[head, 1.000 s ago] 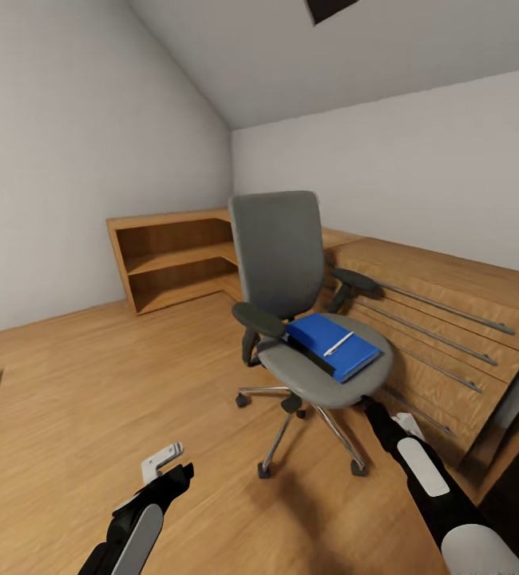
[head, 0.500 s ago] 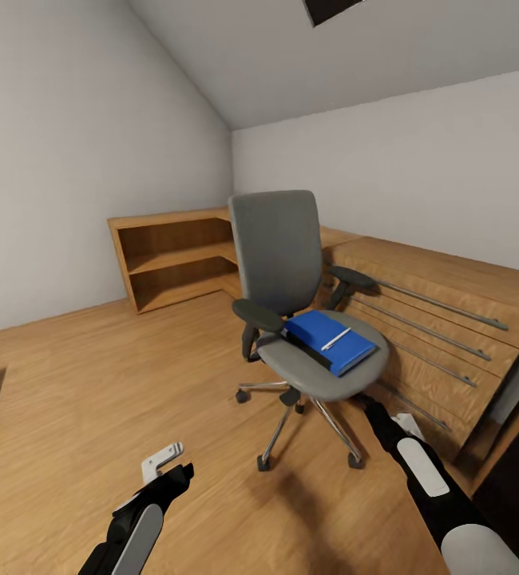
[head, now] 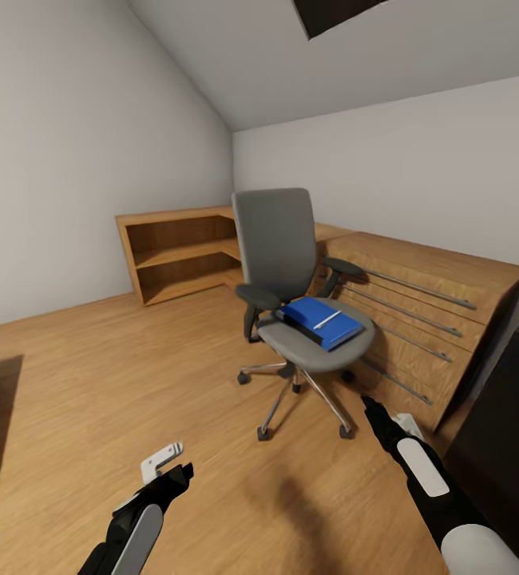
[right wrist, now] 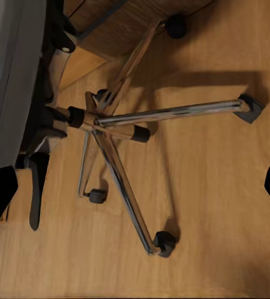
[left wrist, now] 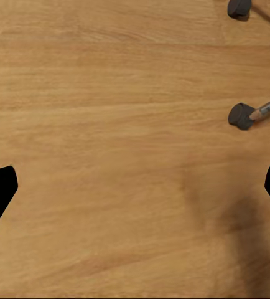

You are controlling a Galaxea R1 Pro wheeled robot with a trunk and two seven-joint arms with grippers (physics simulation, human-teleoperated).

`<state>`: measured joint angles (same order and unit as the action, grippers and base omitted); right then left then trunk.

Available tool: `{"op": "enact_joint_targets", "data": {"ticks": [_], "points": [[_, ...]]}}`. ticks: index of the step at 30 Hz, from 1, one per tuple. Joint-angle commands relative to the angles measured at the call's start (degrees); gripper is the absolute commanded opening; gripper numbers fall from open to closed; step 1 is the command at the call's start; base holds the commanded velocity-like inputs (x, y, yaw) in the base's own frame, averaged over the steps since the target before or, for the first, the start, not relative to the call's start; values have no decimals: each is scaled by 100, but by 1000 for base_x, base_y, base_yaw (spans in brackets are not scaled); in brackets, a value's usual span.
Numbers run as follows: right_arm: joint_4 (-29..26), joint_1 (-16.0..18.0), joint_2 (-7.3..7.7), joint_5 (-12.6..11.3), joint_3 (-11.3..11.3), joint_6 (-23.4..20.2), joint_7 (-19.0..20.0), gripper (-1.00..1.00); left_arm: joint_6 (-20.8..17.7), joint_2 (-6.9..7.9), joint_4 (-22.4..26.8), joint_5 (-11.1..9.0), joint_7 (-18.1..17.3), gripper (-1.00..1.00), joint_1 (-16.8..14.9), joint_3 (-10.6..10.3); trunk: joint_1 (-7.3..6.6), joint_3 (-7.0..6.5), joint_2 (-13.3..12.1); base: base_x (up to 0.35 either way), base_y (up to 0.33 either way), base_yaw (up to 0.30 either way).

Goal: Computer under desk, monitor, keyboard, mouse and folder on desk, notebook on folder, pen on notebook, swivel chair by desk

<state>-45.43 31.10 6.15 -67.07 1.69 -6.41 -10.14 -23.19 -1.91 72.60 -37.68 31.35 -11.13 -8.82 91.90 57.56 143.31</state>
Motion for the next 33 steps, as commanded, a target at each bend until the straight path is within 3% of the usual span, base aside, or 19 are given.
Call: {"op": "enact_joint_targets", "data": {"ticks": [1, 5, 9, 10, 13, 14, 18, 19, 24, 31, 32, 33], "points": [[-8, 1, 0, -30, 7, -27, -32, 100, -11, 3, 9, -46, 46, 100, -3, -6, -5, 6, 3, -335, 0, 0], [13, 1, 6, 134, -24, -33, -32, 100, -5, 3, -37, -46, 80, 100, -3, -6, -5, 6, 3, -325, 0, 0], [25, 1, 7, 467, -42, -35, -32, 100, 12, 4, -108, -36, 80, 100, -3, -6, -5, 6, 3, -191, 0, 0], [36, 1, 5, 826, -48, -39, -24, 100, 40, 5, -138, -35, 66, 100, -3, -6, -7, -17, 1, -68, 0, 0], [78, 1, -4, 1219, -53, -42, 4, 100, 58, 6, -222, -48, 59, 100, -3, -5, -15, -83, -3, -44, 0, 0], [177, -1, -15, 1475, -60, -41, 29, 100, 68, 6, -332, -43, 56, 100, -3, -9, -18, -105, -4, -22, 0, 0], [632, -1, -41, 2107, -160, -31, 138, 100, 118, 5, -529, -27, 55, 100, -3, -15, -67, -185, -87, -12, 0, 0], [1089, -9, -60, 2673, -279, 80, 253, 100, 156, 10, -600, -22, 55, 100, -3, -7, -89, -203, -127, -2, 0, 0], [1586, -47, -147, 3200, -351, 725, 380, 100, 170, 20, -670, -30, 55, 100, -3, 10, -199, -293, -328, -1, 0, 0], [1771, -313, -254, 3885, -404, 1411, 485, 100, 174, 28, -744, -23, 58, 100, -3, 14, -352, -419, -608, 0, 0, 0], [1811, -666, -297, 4416, -421, 1646, 509, 100, 182, 80, -1066, -25, 57, 100, -3, 13, -374, -437, -648, 0, 0, 0], [1818, -689, -299, 4443, -423, 1672, 509, 100, 184, 97, -1148, -22, 57, 100, -3, 12, -396, -455, -688, 0, 0, 0]]}}
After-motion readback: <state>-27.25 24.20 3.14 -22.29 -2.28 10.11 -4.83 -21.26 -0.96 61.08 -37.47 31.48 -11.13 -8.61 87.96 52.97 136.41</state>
